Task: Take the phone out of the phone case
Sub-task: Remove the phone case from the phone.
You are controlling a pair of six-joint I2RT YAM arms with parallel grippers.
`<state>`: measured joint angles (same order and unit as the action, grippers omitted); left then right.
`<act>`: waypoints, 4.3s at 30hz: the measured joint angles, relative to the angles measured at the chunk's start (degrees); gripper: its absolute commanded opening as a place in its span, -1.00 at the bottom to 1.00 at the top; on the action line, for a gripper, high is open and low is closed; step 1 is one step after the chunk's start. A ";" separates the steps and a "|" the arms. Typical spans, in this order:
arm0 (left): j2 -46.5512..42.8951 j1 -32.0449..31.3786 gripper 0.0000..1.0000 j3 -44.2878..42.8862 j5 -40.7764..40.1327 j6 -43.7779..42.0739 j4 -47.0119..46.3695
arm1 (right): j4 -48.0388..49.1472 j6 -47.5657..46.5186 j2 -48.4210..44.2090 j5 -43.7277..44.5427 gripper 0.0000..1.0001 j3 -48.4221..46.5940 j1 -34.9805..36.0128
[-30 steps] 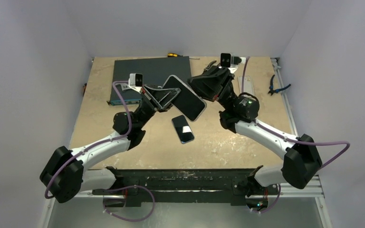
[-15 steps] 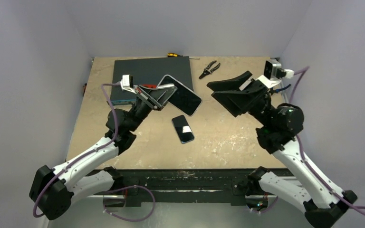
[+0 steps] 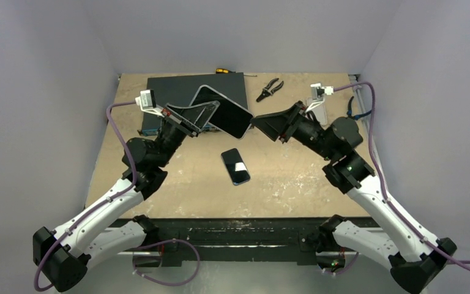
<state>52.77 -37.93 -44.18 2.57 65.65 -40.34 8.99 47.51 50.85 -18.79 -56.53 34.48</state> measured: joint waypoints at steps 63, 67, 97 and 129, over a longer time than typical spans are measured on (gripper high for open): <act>3.74 -0.74 -1.00 -0.39 -3.26 11.78 -0.50 | 14.58 0.31 0.24 -3.41 -1.00 6.78 6.71; 5.55 -0.70 -1.00 -0.13 -2.40 15.67 -3.15 | 15.26 -1.05 -0.37 -3.45 -1.00 6.60 6.71; 17.49 -0.37 -1.00 -0.98 2.54 32.44 -22.64 | 22.80 -4.94 3.85 -12.98 -1.00 0.09 5.31; 14.51 -4.11 -1.00 1.05 -1.03 31.61 -27.12 | 34.29 0.02 3.37 -17.46 -0.14 0.52 5.51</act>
<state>67.29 -42.04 -43.13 1.54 97.25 -67.46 43.29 47.53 54.22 -36.25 -56.01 39.99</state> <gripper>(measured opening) 0.135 0.346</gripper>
